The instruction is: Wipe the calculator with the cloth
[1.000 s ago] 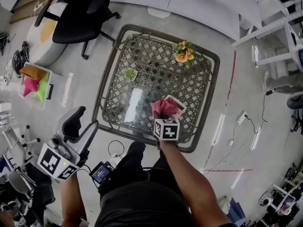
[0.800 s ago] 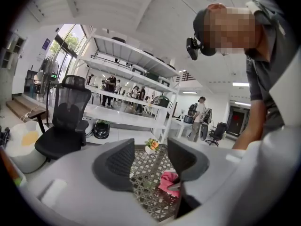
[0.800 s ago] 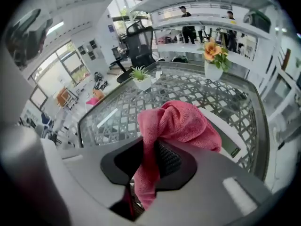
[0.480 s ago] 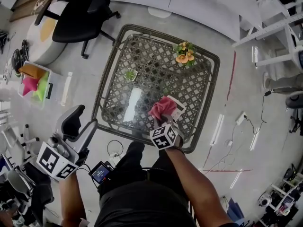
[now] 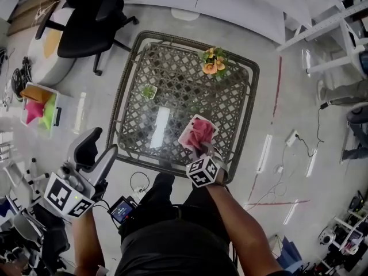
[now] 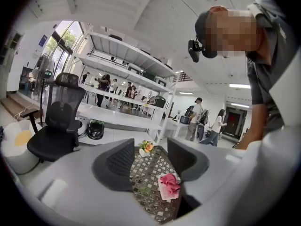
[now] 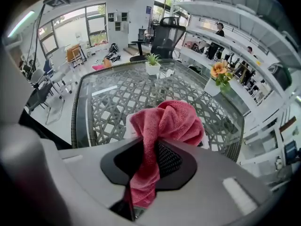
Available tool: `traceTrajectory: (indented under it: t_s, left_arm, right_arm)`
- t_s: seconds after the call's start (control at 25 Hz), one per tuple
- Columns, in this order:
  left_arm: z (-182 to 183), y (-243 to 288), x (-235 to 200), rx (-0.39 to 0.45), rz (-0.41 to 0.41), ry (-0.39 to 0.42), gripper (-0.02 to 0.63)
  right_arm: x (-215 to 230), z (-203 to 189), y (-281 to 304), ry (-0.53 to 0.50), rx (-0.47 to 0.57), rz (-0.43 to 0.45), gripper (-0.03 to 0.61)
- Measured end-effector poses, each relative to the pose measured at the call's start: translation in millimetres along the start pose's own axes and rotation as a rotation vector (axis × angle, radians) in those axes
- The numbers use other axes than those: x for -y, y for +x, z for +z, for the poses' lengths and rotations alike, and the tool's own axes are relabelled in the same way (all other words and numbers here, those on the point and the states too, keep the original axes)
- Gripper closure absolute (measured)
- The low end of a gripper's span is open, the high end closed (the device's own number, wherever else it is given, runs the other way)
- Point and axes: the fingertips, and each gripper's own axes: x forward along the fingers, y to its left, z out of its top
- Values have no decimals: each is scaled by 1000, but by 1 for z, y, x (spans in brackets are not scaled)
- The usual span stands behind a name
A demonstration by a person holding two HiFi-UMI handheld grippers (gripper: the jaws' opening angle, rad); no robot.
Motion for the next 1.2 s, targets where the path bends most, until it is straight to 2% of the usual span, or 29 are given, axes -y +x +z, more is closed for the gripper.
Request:
traceTrajectory:
  t_s: [0.16,0.32,0.56,0.64,0.72,1.0,1.2]
  left_arm:
    - [2,10,8,-2,-15,5,379]
    - [3,16,13,-5,-27,8,379]
    - [6,21,15,-10,-29,13,379]
    - [6,21,16,-11,-31,12,379]
    - [5,22,16,-11,-32,12,377]
    - [7,17,13,-4,-27,11,377]
    - [10,9,9,10,-16,11,377]
  right_arm:
    - [16,-18,-7,76,-8,-20,511]
    - [24,-34,-13,206,-3,-25,511]
    - [30,-49,-24,636,40,6,511]
    - [26,-51,-24,726,48,16,511]
    - [21,-48,-23,737,47,21,511]
    - [-4,-21,-8,608,20,64,511]
    - [-20,1,2,562,7,112,511]
